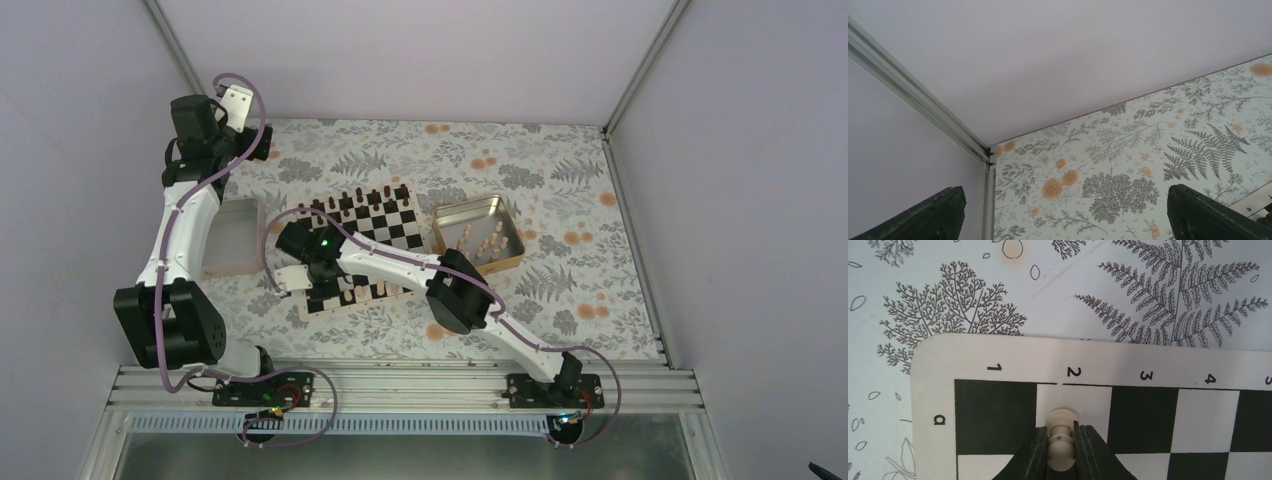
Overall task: Set up the chess pieces on the board
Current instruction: Place the chess piece on the chessboard.
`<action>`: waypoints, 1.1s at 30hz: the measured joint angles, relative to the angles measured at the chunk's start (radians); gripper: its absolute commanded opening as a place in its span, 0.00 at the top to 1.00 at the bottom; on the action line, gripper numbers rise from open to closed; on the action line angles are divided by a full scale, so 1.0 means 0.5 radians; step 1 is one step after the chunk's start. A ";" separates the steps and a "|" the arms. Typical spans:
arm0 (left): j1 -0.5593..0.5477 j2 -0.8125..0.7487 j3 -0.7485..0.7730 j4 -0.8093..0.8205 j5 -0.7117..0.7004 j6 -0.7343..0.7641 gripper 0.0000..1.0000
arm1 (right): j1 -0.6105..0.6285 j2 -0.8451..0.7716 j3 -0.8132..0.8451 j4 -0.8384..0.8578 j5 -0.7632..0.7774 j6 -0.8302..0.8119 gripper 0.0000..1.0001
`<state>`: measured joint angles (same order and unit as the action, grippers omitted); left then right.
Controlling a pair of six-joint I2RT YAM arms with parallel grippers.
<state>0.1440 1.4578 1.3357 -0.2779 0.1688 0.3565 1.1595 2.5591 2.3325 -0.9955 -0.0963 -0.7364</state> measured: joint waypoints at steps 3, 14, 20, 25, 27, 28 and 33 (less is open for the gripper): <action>0.000 -0.001 0.000 0.000 0.000 0.000 0.00 | 0.000 0.000 -0.001 0.001 0.000 0.001 0.82; 0.000 -0.001 -0.002 0.001 0.000 0.000 0.00 | -0.001 0.000 -0.010 0.028 0.002 0.001 0.77; 0.000 -0.002 -0.022 0.001 0.002 0.000 0.00 | -0.003 -0.002 -0.011 0.047 0.010 0.003 0.74; 0.000 -0.002 -0.022 0.000 0.040 0.000 0.00 | -0.019 -0.073 -0.037 0.043 -0.014 0.005 0.69; 0.000 -0.002 -0.022 -0.001 0.061 0.000 0.00 | -0.030 -0.137 -0.055 0.018 -0.036 0.008 0.68; 0.000 -0.002 -0.022 -0.001 0.069 0.000 0.00 | -0.036 -0.174 -0.068 0.010 -0.050 0.009 0.68; 0.000 -0.002 -0.022 -0.001 0.094 -0.001 0.00 | -0.127 -0.452 -0.186 -0.028 -0.163 0.017 0.68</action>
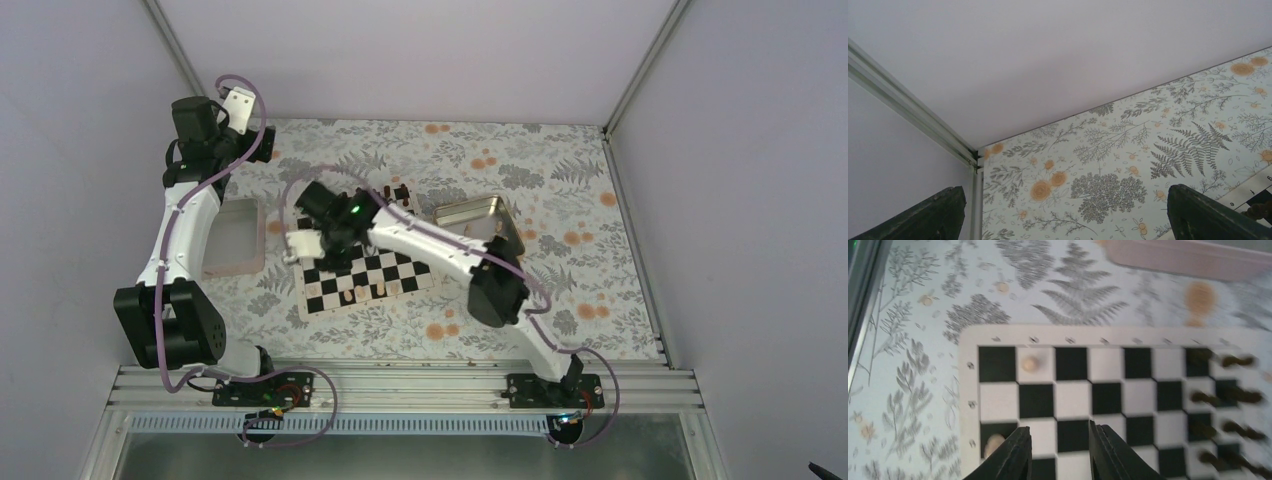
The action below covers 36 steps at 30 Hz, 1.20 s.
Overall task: Set up the chess pieces on the board
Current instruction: Place the chess piece on the chessboard, then pick up the chess piece from the storage box.
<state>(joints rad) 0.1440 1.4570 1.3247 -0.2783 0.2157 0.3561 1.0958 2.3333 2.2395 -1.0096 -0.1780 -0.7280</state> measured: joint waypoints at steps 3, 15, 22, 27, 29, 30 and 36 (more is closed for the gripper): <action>0.000 0.000 0.000 0.001 -0.003 -0.001 0.00 | -0.172 -0.208 -0.100 0.000 -0.040 0.022 0.69; 0.000 0.014 0.001 0.001 -0.051 -0.002 0.00 | -1.262 -0.596 -0.813 0.090 0.190 0.083 0.67; 0.000 0.015 0.001 -0.002 -0.050 -0.002 0.00 | -1.386 -0.596 -1.068 0.091 0.242 0.082 0.67; 0.000 0.018 0.002 -0.006 -0.049 -0.002 0.00 | -1.425 -0.586 -1.115 0.101 0.253 0.082 0.66; 0.000 0.018 0.002 -0.014 -0.049 -0.002 0.00 | -1.437 -0.571 -1.118 0.107 0.272 0.082 0.65; 0.000 0.018 0.002 -0.016 -0.049 -0.002 0.00 | -1.440 -0.562 -1.123 0.111 0.280 0.082 0.65; 0.000 0.022 0.002 -0.018 -0.047 -0.002 0.00 | -1.462 -0.481 -1.139 0.107 0.287 0.082 0.65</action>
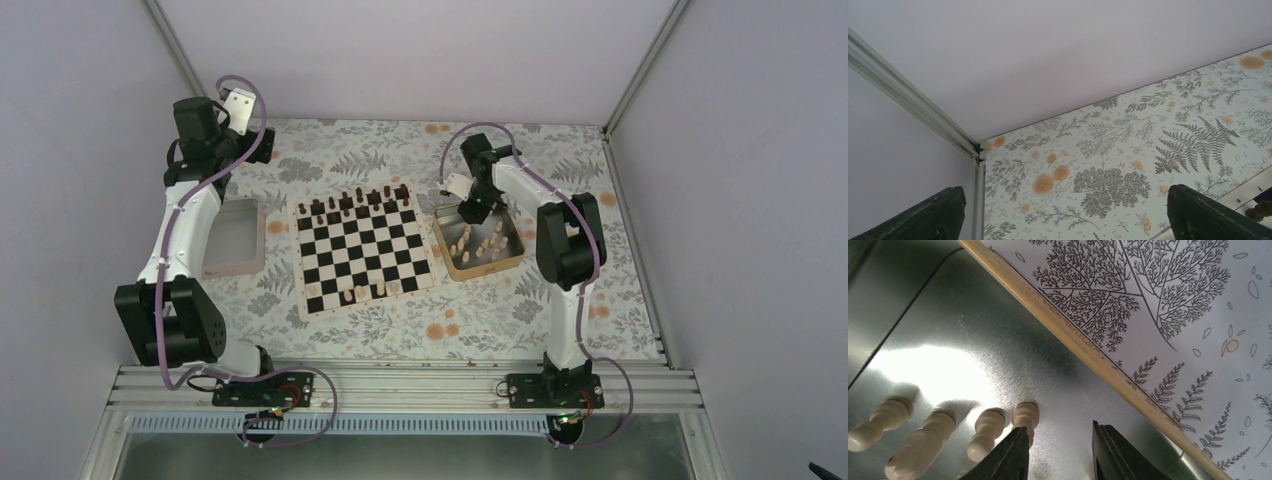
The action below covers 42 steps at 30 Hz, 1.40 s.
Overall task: Set up the chess pieces on the board
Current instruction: Pick up the chess piece from the storage box.
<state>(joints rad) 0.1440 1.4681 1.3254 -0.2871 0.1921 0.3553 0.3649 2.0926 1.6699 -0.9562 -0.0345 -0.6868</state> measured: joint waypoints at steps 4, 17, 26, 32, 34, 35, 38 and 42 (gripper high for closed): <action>0.000 0.002 0.000 -0.002 0.001 0.000 0.00 | -0.002 0.014 0.000 -0.008 -0.004 0.000 0.65; 0.000 0.023 0.000 -0.014 0.007 0.001 0.00 | -0.004 0.014 -0.021 -0.024 -0.072 -0.001 0.64; 0.000 0.031 0.000 -0.020 0.006 0.001 0.00 | -0.004 0.014 -0.023 -0.056 -0.101 0.000 0.64; 0.000 0.032 0.000 -0.020 0.005 0.001 0.00 | -0.004 0.014 -0.023 -0.053 -0.115 0.001 0.64; 0.000 0.032 0.000 -0.020 0.005 0.001 0.00 | -0.004 0.014 -0.023 -0.056 -0.117 0.001 0.64; 0.000 0.032 0.000 -0.020 0.005 0.001 0.00 | -0.004 0.014 -0.023 -0.058 -0.117 0.001 0.64; 0.000 0.032 0.000 -0.020 0.005 0.001 0.00 | -0.004 0.014 -0.023 -0.063 -0.116 0.000 0.64; 0.000 0.032 0.000 -0.020 0.005 0.001 0.00 | -0.004 0.014 -0.023 -0.064 -0.117 0.000 0.63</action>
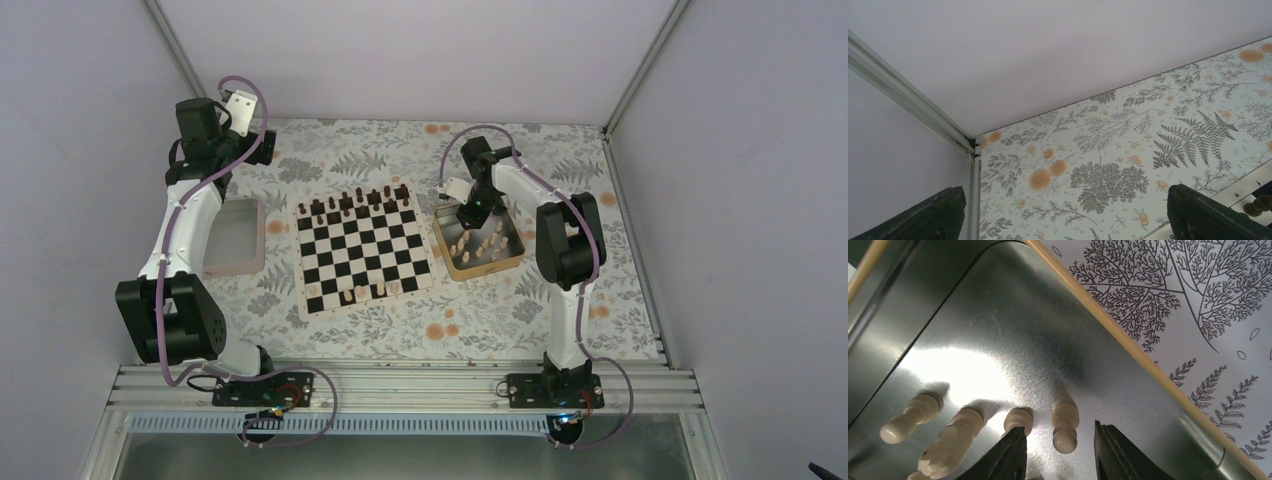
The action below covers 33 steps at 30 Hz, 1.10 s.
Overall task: Set up the chess pieces on the board
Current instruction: Pick up the chess piece from the storage box.
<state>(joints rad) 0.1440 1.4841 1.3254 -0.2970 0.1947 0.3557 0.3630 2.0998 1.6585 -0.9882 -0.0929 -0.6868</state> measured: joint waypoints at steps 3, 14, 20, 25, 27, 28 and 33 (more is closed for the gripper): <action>0.000 0.000 0.000 0.000 0.000 0.000 0.00 | 0.000 0.000 0.000 -0.002 0.000 0.000 0.63; 0.000 0.001 0.000 0.000 0.001 0.000 0.00 | -0.021 0.015 -0.020 0.006 0.042 0.004 0.70; 0.000 0.002 0.000 0.000 0.001 0.001 0.00 | -0.024 0.037 -0.024 0.008 0.060 0.018 0.87; 0.000 0.003 0.000 0.000 0.001 0.001 0.00 | -0.024 0.037 -0.021 0.005 0.054 0.022 0.93; 0.000 0.003 0.000 0.000 0.001 0.000 0.00 | -0.024 0.037 -0.008 -0.008 0.053 0.022 0.94; 0.000 0.003 0.000 0.000 0.001 0.000 0.00 | -0.024 0.037 0.003 -0.017 0.053 0.022 0.94; 0.000 0.003 0.000 0.000 0.001 0.000 0.00 | -0.020 0.035 0.172 -0.124 0.066 0.022 0.95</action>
<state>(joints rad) 0.1440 1.4857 1.3254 -0.2970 0.1951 0.3557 0.3531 2.1174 1.7447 -1.0504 -0.0601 -0.6758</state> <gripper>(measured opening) 0.999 0.100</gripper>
